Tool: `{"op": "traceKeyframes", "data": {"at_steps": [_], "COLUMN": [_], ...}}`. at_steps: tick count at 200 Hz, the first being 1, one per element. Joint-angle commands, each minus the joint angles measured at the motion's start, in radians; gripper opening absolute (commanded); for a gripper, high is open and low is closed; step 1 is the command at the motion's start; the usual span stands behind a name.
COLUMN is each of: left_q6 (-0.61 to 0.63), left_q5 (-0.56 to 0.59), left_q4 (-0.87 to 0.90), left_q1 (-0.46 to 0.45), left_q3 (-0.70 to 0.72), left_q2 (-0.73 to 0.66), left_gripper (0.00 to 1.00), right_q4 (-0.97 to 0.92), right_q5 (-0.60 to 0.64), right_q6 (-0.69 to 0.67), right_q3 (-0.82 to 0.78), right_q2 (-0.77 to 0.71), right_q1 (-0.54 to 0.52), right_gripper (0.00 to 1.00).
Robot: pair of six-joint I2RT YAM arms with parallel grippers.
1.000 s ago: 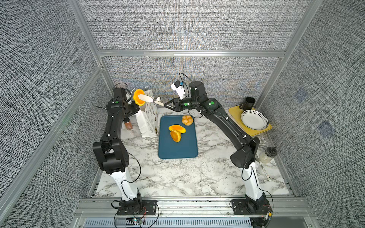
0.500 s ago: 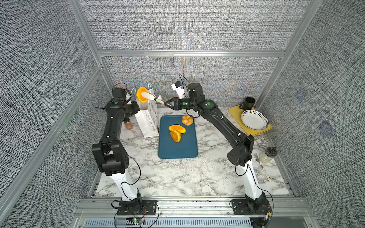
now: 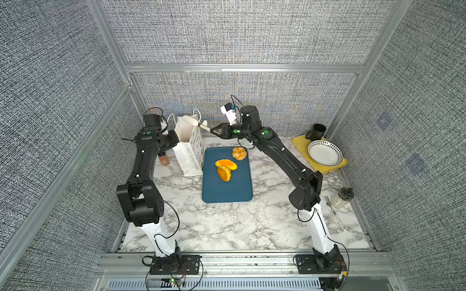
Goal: Pack bread into a paper bag
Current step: Place the fake bread in the paper bag, then pick up the fake bread from the plate.
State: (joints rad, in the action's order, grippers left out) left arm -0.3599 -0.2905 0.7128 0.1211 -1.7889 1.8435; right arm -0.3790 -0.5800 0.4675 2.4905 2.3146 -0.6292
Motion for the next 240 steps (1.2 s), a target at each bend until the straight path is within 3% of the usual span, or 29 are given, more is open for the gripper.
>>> {"op": "traceKeyframes", "data": {"at_steps": [1,67,115,143,240], "left_q6": [-0.004,0.001,0.016,0.019,0.054], "left_q5": [0.007,0.049,0.063,0.068,0.090], "left_q4": [0.004,0.039,0.064,0.067,0.104], "left_q1": [0.000,0.000,0.000,0.000,0.000], "left_q3": [0.000,-0.131,-0.175,-0.158,-0.091], "left_q2": [0.007,0.104,0.126,0.111,0.021], "left_gripper": [0.02,0.02,0.02,0.02,0.02], "right_q4": [0.023,-0.166,-0.179,-0.153,-0.180], "right_q5": [-0.002,-0.041,0.023,0.088,0.118], "right_q6": [-0.015,-0.133,-0.151,-0.127,-0.166], "right_q3": [-0.003,-0.111,-0.577,-0.773,-0.959], "right_q2": [-0.019,-0.155,-0.447,-0.545,-0.576], "right_q1": [0.000,-0.014,-0.018,0.010,0.082], "right_gripper": [0.22,0.26,0.26,0.26,0.32]}}
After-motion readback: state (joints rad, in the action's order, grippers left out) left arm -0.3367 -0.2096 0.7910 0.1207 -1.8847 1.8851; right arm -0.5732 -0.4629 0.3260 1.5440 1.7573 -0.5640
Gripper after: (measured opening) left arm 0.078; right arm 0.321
